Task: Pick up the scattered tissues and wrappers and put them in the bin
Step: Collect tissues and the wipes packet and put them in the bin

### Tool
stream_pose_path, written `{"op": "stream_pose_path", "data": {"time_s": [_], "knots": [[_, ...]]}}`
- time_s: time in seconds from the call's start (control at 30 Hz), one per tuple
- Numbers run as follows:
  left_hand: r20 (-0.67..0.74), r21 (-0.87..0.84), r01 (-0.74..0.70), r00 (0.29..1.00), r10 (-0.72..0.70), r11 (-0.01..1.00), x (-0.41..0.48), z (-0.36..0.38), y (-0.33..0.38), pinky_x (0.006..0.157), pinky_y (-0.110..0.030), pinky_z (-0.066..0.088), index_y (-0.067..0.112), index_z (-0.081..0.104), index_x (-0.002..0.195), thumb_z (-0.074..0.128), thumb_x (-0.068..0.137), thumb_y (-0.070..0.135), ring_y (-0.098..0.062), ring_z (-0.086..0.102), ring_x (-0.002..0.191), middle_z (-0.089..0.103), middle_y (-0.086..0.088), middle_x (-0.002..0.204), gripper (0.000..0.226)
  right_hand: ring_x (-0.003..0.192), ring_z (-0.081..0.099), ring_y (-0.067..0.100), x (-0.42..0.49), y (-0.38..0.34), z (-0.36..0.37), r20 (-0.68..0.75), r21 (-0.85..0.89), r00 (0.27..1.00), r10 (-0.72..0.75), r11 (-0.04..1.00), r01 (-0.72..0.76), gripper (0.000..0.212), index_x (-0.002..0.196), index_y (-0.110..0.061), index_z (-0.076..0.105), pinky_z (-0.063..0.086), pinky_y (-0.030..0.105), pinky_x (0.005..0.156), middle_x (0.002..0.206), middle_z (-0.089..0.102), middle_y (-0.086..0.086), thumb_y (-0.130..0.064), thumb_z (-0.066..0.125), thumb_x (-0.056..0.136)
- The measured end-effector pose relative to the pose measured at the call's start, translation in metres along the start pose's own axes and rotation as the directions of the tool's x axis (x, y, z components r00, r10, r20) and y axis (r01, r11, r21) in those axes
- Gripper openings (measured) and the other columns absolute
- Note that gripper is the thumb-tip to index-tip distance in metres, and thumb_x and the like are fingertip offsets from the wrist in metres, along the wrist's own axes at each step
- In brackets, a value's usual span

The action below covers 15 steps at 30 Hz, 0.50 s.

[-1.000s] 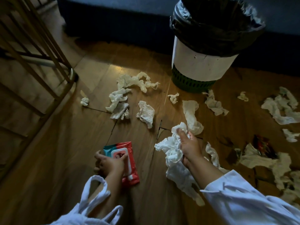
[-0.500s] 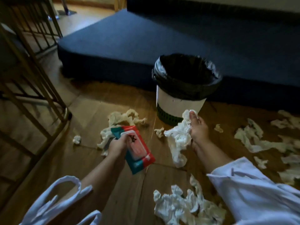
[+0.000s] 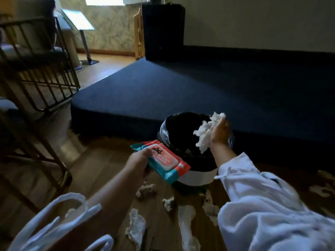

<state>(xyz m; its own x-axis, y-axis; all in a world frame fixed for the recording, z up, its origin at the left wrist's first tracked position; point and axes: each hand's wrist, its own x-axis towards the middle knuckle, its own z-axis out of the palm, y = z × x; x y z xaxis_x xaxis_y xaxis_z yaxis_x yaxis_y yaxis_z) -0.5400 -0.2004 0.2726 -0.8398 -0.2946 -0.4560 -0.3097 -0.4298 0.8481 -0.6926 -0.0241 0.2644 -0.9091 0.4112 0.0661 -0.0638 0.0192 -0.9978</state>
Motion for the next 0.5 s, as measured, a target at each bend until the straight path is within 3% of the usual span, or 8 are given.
{"op": "stream_pose_path", "data": {"time_s": [0.03,0.1,0.2,0.27,0.33,0.37,0.43,0.5], "knots": [[0.002,-0.008,-0.006,1.000,0.006,1.000,0.004,0.007,0.004,0.072,-0.034,0.050,0.003,0.045,0.110,0.046,0.091,0.003,-0.025,0.060,0.079,0.058,-0.014,0.087,0.019,0.114,0.052,0.037,0.000,0.006,-0.001,0.035,-0.079,0.999,-0.025,0.997,0.027,0.079,0.115,0.005,0.053,0.038,0.038,0.099,0.122,0.055,0.026,-0.062,0.030,0.079],[0.001,0.014,-0.009,1.000,0.009,1.000,0.013,0.013,0.005,0.083,-0.039,0.052,0.001,0.049,0.110,0.049,0.090,0.005,-0.027,0.063,0.087,0.061,-0.015,0.092,0.020,0.113,0.049,0.038,0.000,0.021,-0.005,0.131,-0.266,0.991,-0.031,0.962,0.066,0.053,0.115,0.010,0.046,0.033,0.032,0.093,0.122,0.050,0.029,-0.032,0.037,0.083],[-0.022,0.058,0.015,1.000,-0.014,0.998,0.027,0.019,0.004,0.098,-0.047,0.047,0.007,0.053,0.098,0.053,0.087,0.007,-0.034,0.063,0.101,0.064,-0.017,0.100,0.011,0.109,0.050,0.037,0.002,0.042,-0.012,0.275,-0.382,0.955,-0.114,0.898,0.217,0.027,0.114,0.008,0.046,0.034,0.028,0.087,0.118,0.050,0.028,-0.001,0.045,0.089],[-0.055,0.074,-0.002,0.998,0.006,0.997,0.039,0.026,0.006,0.093,-0.045,0.047,0.008,0.053,0.092,0.054,0.086,0.007,-0.036,0.063,0.099,0.064,-0.018,0.098,0.006,0.110,0.052,0.037,0.004,0.052,-0.013,0.387,-0.442,0.906,-0.172,0.828,0.346,0.027,0.115,0.002,0.049,0.036,0.030,0.092,0.119,0.054,0.023,-0.007,0.050,0.090],[-0.060,0.043,-0.028,0.998,0.031,0.999,0.051,0.034,0.011,0.080,-0.038,0.050,0.007,0.053,0.090,0.053,0.088,0.007,-0.031,0.063,0.090,0.062,-0.015,0.094,0.002,0.117,0.050,0.033,0.008,0.063,-0.016,0.455,-0.577,0.878,-0.149,0.701,0.418,0.032,0.121,-0.010,0.052,0.035,0.046,0.103,0.127,0.054,0.013,-0.026,0.047,0.093],[-0.050,-0.002,-0.028,0.998,0.028,1.000,0.056,0.038,0.013,0.077,-0.036,0.049,0.004,0.052,0.095,0.052,0.090,0.007,-0.028,0.062,0.090,0.061,-0.015,0.097,0.006,0.122,0.047,0.029,0.006,0.066,-0.019,0.445,-0.649,0.888,-0.114,0.642,0.408,0.035,0.123,-0.014,0.052,0.028,0.051,0.107,0.131,0.053,0.008,-0.033,0.042,0.095],[-0.014,-0.074,-0.007,1.000,0.006,0.997,0.068,0.052,0.016,0.078,-0.036,0.049,0.002,0.048,0.108,0.051,0.091,0.006,-0.028,0.059,0.096,0.057,-0.015,0.103,0.018,0.125,0.045,0.025,0.001,0.073,-0.026,0.385,-0.707,0.917,-0.109,0.603,0.369,0.040,0.124,-0.016,0.052,0.019,0.049,0.111,0.132,0.053,0.005,-0.038,0.033,0.097],[0.031,-0.100,-0.001,1.000,0.005,0.995,0.079,0.066,0.017,0.076,-0.038,0.048,0.003,0.046,0.111,0.051,0.091,0.003,-0.027,0.059,0.090,0.058,-0.014,0.098,0.021,0.115,0.054,0.027,-0.008,0.082,-0.027,0.321,-0.722,0.929,-0.186,0.586,0.367,0.050,0.113,-0.012,0.059,0.025,0.047,0.108,0.120,0.061,0.009,-0.043,0.025,0.094]]}}
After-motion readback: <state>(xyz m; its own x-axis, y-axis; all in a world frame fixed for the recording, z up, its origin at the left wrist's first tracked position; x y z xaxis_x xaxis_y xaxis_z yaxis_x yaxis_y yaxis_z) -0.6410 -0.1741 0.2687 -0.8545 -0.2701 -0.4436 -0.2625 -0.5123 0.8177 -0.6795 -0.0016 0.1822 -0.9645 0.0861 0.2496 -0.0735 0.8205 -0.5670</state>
